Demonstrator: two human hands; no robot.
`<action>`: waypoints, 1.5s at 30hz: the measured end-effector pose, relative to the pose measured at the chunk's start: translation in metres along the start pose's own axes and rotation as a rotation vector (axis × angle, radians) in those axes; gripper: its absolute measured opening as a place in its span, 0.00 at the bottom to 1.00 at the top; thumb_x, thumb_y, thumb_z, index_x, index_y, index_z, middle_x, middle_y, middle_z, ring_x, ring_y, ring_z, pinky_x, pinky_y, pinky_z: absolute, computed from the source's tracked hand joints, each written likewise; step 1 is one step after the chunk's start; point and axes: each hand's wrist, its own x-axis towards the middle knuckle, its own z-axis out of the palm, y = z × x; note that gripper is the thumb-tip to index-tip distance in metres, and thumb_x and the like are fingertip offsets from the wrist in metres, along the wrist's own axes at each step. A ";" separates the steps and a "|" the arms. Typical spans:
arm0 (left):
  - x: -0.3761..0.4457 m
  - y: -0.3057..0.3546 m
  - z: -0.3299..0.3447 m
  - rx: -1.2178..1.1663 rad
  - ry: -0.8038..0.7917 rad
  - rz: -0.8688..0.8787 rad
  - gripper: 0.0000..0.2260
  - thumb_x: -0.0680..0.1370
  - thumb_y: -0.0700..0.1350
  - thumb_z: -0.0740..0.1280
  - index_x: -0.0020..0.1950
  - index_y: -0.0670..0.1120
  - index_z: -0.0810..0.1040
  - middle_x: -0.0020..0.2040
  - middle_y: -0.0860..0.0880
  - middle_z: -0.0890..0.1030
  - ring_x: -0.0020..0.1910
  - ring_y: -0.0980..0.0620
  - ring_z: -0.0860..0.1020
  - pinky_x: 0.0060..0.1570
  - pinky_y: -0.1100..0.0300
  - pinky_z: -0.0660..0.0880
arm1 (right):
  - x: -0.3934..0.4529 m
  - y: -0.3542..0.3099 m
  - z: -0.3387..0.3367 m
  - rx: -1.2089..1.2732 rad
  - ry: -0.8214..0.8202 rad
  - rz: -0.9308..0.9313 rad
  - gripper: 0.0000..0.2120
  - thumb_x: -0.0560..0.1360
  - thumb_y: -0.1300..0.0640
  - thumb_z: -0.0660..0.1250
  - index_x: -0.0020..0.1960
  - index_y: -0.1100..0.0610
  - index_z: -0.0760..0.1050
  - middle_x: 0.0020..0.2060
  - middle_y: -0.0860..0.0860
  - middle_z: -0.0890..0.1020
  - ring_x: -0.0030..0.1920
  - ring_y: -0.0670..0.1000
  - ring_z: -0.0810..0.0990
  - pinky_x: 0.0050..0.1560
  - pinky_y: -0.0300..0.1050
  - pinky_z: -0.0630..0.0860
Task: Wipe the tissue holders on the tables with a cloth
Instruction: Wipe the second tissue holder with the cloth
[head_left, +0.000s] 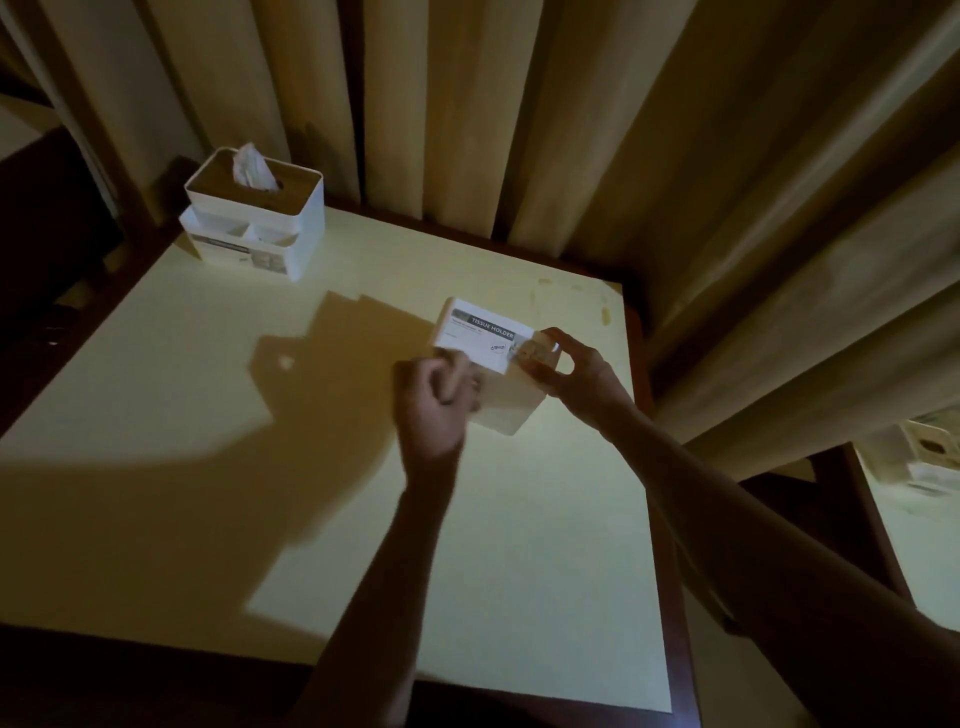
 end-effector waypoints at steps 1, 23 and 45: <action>0.013 -0.009 -0.006 0.035 0.110 -0.023 0.10 0.70 0.43 0.70 0.42 0.37 0.75 0.43 0.45 0.72 0.38 0.61 0.73 0.40 0.61 0.75 | 0.000 0.000 0.000 0.014 -0.002 0.003 0.12 0.75 0.44 0.67 0.54 0.49 0.74 0.49 0.48 0.77 0.43 0.50 0.79 0.35 0.37 0.73; 0.028 -0.084 -0.131 0.668 -0.320 -0.294 0.17 0.75 0.59 0.67 0.54 0.49 0.81 0.57 0.46 0.80 0.58 0.44 0.75 0.58 0.54 0.69 | -0.042 -0.001 0.033 0.299 0.124 0.047 0.20 0.73 0.58 0.72 0.62 0.49 0.71 0.58 0.52 0.76 0.55 0.50 0.80 0.42 0.25 0.72; 0.011 0.001 -0.126 0.419 -0.709 -0.411 0.11 0.70 0.40 0.75 0.50 0.42 0.79 0.46 0.46 0.83 0.38 0.57 0.78 0.32 0.72 0.68 | -0.130 0.020 0.105 0.282 0.239 0.066 0.47 0.68 0.65 0.75 0.76 0.41 0.53 0.68 0.52 0.67 0.65 0.55 0.74 0.58 0.58 0.78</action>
